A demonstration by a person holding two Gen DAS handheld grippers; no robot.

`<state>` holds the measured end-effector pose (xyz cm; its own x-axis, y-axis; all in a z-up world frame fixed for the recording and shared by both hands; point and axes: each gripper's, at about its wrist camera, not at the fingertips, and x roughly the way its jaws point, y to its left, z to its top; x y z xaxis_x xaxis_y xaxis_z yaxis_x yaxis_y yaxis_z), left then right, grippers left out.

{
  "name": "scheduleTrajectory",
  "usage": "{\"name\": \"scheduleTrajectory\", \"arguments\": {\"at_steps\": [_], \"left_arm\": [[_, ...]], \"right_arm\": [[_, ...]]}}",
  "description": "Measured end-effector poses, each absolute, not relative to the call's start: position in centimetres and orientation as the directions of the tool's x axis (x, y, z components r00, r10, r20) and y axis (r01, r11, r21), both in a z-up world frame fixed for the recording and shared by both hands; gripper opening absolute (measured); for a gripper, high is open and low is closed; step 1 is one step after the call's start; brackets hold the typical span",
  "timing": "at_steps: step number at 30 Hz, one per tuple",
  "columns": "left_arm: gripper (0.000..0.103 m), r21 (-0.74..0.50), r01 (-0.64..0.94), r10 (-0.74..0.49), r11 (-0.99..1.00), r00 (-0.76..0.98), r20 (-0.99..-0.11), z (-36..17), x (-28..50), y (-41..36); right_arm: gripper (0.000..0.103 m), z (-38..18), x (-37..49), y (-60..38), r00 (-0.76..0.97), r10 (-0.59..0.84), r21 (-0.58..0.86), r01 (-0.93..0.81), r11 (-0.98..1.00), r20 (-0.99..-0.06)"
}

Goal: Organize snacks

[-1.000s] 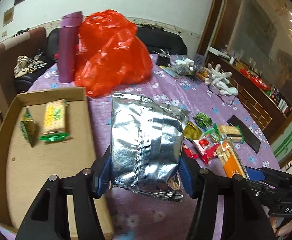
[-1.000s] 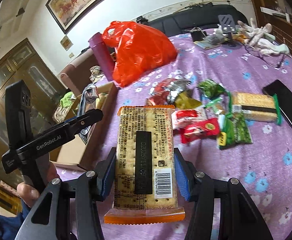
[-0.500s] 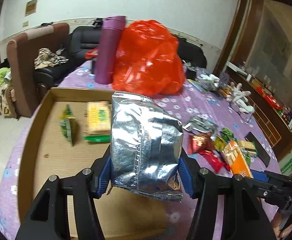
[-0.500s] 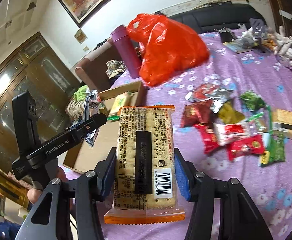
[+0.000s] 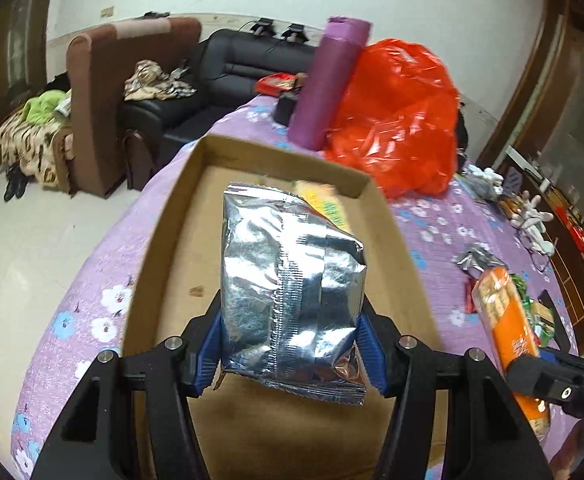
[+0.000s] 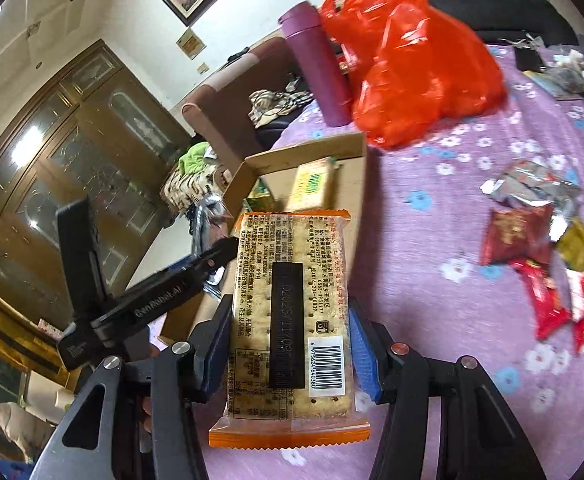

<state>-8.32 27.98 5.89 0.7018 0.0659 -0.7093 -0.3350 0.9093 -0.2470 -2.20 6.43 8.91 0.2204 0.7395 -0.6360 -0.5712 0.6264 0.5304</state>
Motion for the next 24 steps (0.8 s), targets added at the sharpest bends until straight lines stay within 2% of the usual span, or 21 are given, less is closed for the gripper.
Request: {"name": "scheduleTrajectory", "arguments": {"at_steps": [11, 19, 24], "left_arm": [[0.058, -0.24, -0.34, 0.065, 0.909, 0.686, -0.725, 4.4, -8.1, 28.6], [0.058, -0.191, -0.393, 0.135, 0.9, 0.666, -0.734, 4.0, -7.9, 28.8], [0.058, -0.151, -0.403, 0.178, 0.903, 0.669, -0.722, 4.2, -7.9, 28.2]], "right_arm": [[0.058, 6.1, -0.3, 12.2, 0.157, 0.734, 0.563, -0.543, 0.622, -0.66], [0.058, 4.0, 0.8, 13.3, 0.158, 0.743, 0.588, -0.514, 0.624, -0.65], [0.058, 4.2, 0.6, 13.5, 0.199, 0.734, 0.549, -0.544, 0.634, -0.65]]}}
